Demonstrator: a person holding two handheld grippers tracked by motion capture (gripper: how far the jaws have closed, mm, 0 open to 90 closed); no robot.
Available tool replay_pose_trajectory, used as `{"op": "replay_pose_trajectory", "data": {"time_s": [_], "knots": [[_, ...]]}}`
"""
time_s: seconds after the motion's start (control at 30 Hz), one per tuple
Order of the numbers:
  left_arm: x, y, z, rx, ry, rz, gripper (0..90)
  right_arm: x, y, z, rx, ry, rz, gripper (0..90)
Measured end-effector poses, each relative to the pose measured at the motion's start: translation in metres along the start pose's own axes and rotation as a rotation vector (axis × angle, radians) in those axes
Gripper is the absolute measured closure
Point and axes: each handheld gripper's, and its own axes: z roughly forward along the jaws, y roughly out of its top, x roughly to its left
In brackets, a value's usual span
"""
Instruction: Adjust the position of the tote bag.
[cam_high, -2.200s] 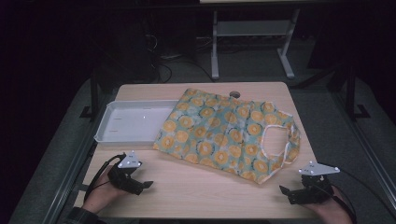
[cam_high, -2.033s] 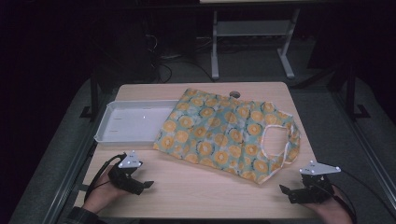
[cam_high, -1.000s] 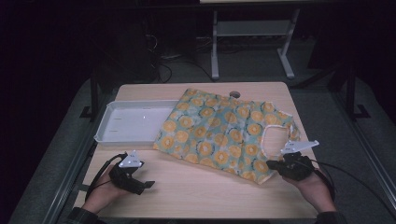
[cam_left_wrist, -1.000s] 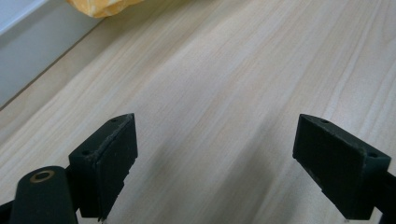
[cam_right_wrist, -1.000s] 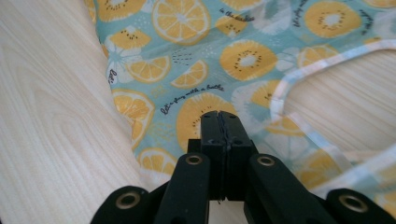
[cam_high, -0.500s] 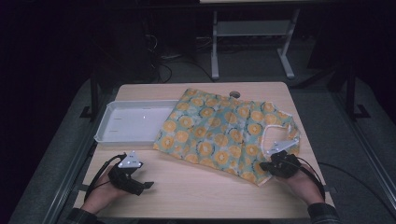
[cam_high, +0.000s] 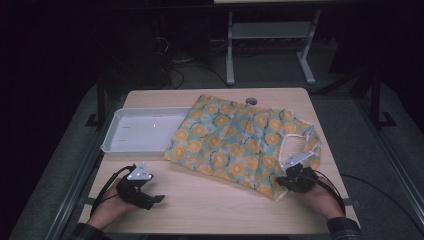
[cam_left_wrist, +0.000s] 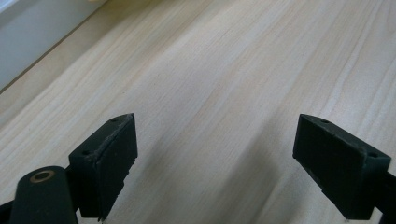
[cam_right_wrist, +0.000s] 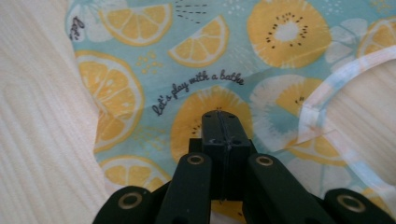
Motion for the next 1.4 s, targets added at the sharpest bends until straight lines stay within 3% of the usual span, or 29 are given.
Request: {"op": "replay_pose_trajectory", "data": {"time_s": [0.93,1.03,1.4], "knots": [[-0.002,0.000,0.001,0.012,-0.007,0.005,13.2,0.047,0.017,0.011,0.024,0.119,-0.135,89.6],[-0.001,0.001,0.001,0.013,-0.007,0.008,13.2,0.053,0.021,0.014,0.025,0.130,-0.170,89.6],[-0.002,0.002,0.001,0.001,-0.017,-0.012,13.1,0.073,0.035,0.024,0.026,0.173,-0.227,89.6]]}}
